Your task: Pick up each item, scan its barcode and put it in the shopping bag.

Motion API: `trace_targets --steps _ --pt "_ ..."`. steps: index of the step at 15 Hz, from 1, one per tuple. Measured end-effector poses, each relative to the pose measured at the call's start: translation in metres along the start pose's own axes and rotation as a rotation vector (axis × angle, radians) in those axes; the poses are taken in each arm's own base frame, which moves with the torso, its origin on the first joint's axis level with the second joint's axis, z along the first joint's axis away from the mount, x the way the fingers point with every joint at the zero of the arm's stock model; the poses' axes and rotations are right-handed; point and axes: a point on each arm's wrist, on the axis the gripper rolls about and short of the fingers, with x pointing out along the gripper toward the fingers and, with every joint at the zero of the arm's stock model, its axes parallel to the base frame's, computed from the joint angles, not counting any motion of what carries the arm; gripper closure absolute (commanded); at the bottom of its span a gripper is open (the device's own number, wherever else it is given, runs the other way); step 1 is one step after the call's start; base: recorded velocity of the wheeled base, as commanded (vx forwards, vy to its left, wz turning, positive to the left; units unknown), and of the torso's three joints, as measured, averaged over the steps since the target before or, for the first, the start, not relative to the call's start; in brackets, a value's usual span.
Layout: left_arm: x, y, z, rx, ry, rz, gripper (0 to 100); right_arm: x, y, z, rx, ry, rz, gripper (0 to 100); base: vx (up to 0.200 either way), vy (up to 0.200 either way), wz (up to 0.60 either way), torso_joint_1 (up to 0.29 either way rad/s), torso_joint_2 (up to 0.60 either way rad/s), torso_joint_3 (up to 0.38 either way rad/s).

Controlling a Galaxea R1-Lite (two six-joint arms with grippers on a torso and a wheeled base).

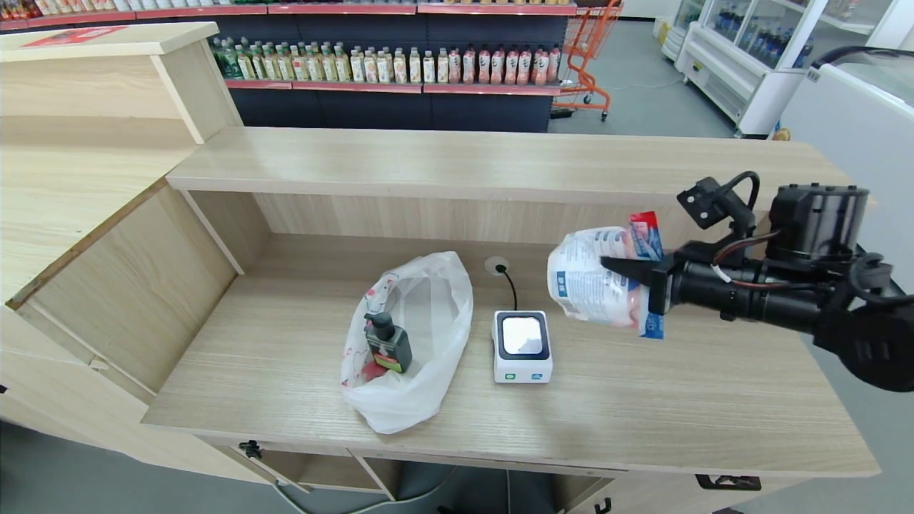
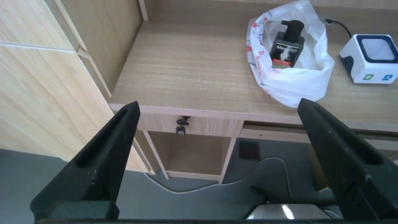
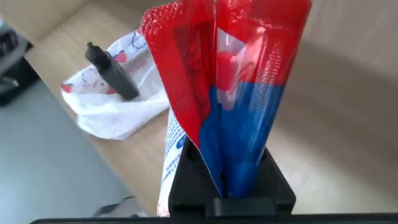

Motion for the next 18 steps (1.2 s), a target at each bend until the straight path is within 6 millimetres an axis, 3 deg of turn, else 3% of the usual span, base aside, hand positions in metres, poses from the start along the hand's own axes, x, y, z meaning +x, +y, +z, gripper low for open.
trace_targets --steps 2,4,11,18 --pt "0.000 0.000 0.000 0.000 0.000 0.000 0 -0.024 0.028 -0.002 0.256 0.106 -0.088 100 0.000 0.000 0.00 0.000 0.00 0.000" --pt "0.000 0.000 0.000 0.000 0.000 0.000 0 -0.040 0.038 -0.002 0.337 0.153 -0.116 100 0.000 0.000 0.00 0.000 0.00 0.000" --pt "0.000 0.000 0.000 0.001 0.000 0.001 0 -0.068 0.022 0.003 0.399 0.130 -0.211 100 0.000 0.000 0.00 0.000 0.00 0.000" --pt "0.000 0.000 0.000 -0.001 0.000 -0.001 0 -0.070 0.025 0.009 0.454 0.103 -0.202 100 0.000 0.200 0.00 0.004 0.00 0.002"
